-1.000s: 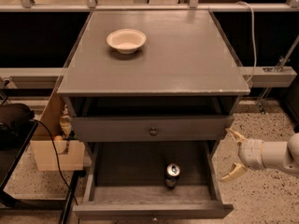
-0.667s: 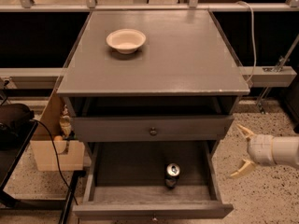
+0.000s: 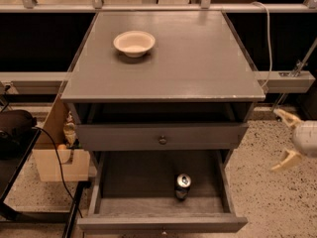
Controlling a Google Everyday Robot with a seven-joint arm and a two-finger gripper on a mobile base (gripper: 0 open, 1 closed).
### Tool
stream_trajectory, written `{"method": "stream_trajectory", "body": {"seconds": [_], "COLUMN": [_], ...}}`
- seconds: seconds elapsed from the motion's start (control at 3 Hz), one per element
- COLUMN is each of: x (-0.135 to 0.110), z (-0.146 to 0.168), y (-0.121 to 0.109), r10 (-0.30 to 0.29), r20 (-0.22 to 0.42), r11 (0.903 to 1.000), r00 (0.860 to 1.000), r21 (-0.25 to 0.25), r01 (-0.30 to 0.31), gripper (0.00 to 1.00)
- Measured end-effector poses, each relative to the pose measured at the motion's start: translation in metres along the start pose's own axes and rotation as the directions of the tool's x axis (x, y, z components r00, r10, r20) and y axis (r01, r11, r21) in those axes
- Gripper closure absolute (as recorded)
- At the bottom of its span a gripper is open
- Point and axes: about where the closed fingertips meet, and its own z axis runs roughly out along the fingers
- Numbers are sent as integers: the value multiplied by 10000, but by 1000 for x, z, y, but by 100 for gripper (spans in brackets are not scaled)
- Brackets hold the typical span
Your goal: Place redbull can into middle drawer
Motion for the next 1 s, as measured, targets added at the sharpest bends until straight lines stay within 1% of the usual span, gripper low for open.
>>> {"method": "stream_trajectory", "body": {"seconds": [0.33,0.67,1.0], "x": [-19,-18,-7], "z": [-16,-15,-35], "y": [-45,-45,-81], "r10": [-687,-706,-1085], "r20": [43,-2,-826], "r11": [9960,9960,9866], "r00": [9976,9975,9907], "r21": [570,552,1135], "r01": [684,705,1176], "gripper": [0,0,0]}}
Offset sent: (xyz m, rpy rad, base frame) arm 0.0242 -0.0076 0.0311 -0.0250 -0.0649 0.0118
